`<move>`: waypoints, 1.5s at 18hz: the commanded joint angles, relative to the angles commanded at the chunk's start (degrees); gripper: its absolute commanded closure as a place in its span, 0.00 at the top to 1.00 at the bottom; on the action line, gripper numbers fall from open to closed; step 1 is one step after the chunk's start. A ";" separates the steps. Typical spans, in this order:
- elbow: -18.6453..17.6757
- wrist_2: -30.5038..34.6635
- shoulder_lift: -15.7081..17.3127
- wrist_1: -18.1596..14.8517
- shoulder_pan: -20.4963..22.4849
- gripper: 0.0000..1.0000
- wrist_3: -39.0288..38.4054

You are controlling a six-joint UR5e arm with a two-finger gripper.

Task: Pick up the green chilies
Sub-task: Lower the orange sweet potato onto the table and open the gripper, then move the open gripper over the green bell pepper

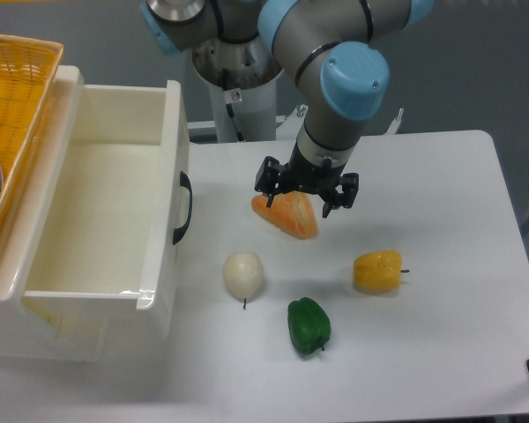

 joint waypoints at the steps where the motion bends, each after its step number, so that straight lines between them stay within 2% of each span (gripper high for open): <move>1: -0.09 0.00 -0.35 0.00 0.09 1.00 -0.17; 4: -0.09 -0.35 -1.41 0.87 0.70 1.00 -0.79; 6: -0.26 -0.27 -2.63 2.28 0.71 1.00 -6.82; 8: -0.26 -0.18 -4.13 5.52 0.62 1.00 -13.42; 10: -0.27 0.09 -6.15 8.43 0.71 1.00 -16.69; 12: -0.26 0.09 -7.12 10.54 0.71 1.00 -17.58; 21: 0.70 -0.26 -11.07 16.34 0.71 1.00 -20.48; 25: 0.97 -0.44 -13.01 20.91 -0.17 1.00 -21.45; 27: 1.75 -0.44 -13.98 21.27 -0.52 1.00 -21.80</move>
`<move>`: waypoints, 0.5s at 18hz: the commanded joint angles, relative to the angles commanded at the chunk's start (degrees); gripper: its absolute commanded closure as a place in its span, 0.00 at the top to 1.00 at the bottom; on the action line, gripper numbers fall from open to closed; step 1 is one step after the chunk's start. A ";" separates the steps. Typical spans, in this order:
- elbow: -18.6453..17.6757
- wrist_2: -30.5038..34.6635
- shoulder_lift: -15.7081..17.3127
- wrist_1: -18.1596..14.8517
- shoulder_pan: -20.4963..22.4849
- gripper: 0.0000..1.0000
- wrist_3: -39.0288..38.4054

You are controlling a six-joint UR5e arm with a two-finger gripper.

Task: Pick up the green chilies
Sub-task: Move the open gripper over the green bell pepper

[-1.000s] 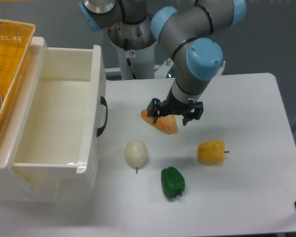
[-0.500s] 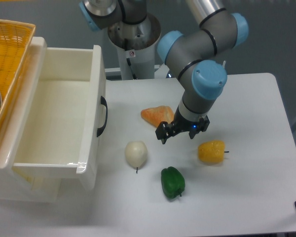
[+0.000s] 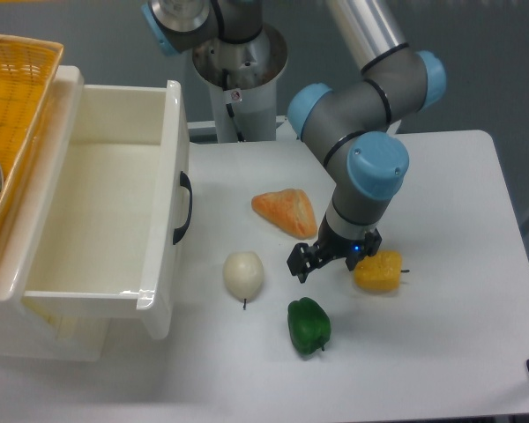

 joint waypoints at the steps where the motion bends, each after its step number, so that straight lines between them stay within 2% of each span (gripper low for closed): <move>1: 0.53 0.00 -0.61 0.09 -0.35 1.00 -0.35; 4: 1.76 0.00 -2.81 0.70 -1.93 1.00 -1.66; 6: 1.94 0.09 -3.43 2.80 -2.55 1.00 -2.99; 9: 1.85 0.18 -4.31 2.90 -3.34 1.00 -3.08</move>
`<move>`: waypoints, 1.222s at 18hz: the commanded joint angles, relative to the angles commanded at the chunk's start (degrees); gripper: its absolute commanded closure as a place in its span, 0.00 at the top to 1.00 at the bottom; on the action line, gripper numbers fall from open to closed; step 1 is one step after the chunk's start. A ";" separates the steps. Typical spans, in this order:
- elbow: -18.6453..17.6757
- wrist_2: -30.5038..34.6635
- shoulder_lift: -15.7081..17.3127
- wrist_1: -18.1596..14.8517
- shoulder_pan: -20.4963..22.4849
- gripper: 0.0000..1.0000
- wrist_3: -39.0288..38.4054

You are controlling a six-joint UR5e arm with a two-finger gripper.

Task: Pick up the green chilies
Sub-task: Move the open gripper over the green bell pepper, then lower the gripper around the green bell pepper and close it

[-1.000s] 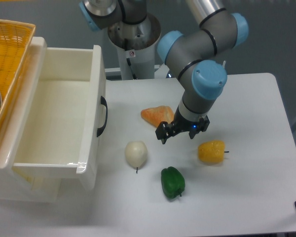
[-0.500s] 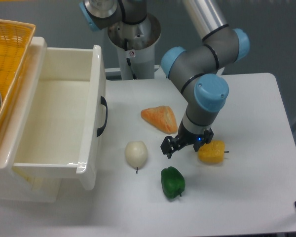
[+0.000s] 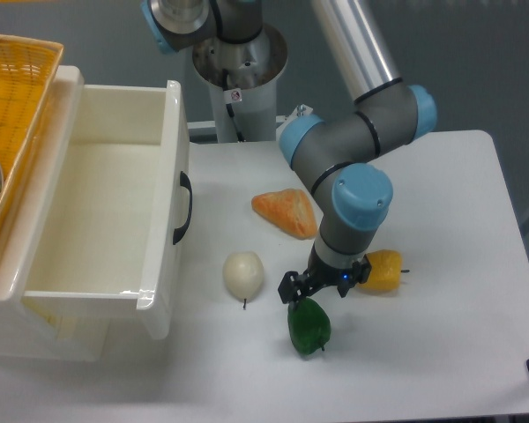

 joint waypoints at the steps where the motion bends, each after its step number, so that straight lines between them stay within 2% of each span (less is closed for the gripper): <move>1: 0.00 0.09 -0.18 0.00 0.00 1.00 0.00; 10: 1.67 0.09 -2.90 0.18 -0.53 1.00 0.53; 22: 2.64 0.18 -4.49 0.18 -0.53 1.00 0.61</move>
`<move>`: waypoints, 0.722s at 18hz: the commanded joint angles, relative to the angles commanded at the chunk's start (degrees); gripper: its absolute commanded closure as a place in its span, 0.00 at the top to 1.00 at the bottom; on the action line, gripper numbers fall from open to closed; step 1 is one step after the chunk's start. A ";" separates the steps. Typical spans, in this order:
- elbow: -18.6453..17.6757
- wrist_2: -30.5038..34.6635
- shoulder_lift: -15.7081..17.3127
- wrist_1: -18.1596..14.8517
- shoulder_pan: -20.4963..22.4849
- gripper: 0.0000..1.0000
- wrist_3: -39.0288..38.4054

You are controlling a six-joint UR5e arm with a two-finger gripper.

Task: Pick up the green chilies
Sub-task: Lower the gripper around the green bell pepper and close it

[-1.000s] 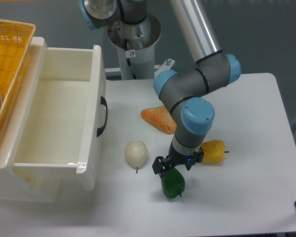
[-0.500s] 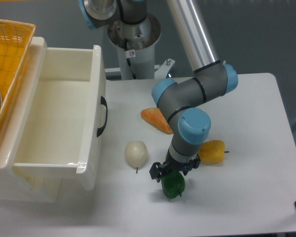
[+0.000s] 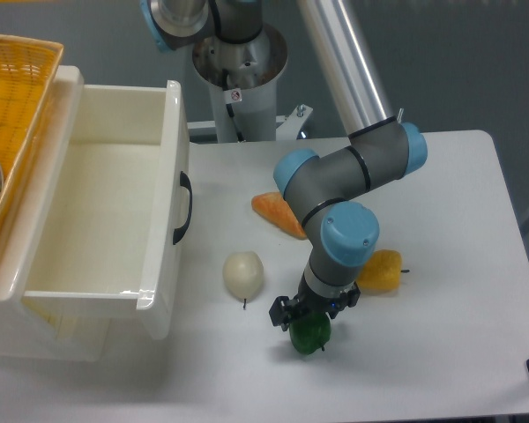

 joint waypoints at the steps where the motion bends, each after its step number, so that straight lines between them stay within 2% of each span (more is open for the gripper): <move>1: 0.00 0.09 0.00 0.00 0.00 1.00 0.00; 3: 0.00 0.17 0.00 0.00 0.00 0.96 0.00; 4: -0.09 0.17 0.00 0.00 0.00 0.86 0.00; 6: -0.17 0.17 0.09 0.00 0.00 0.60 0.00; 7: -0.17 0.17 0.17 0.00 0.00 0.52 -0.09; 11: -0.17 0.09 0.44 0.00 0.00 0.33 0.00; 13: -0.17 0.17 0.79 -0.17 0.00 0.30 0.70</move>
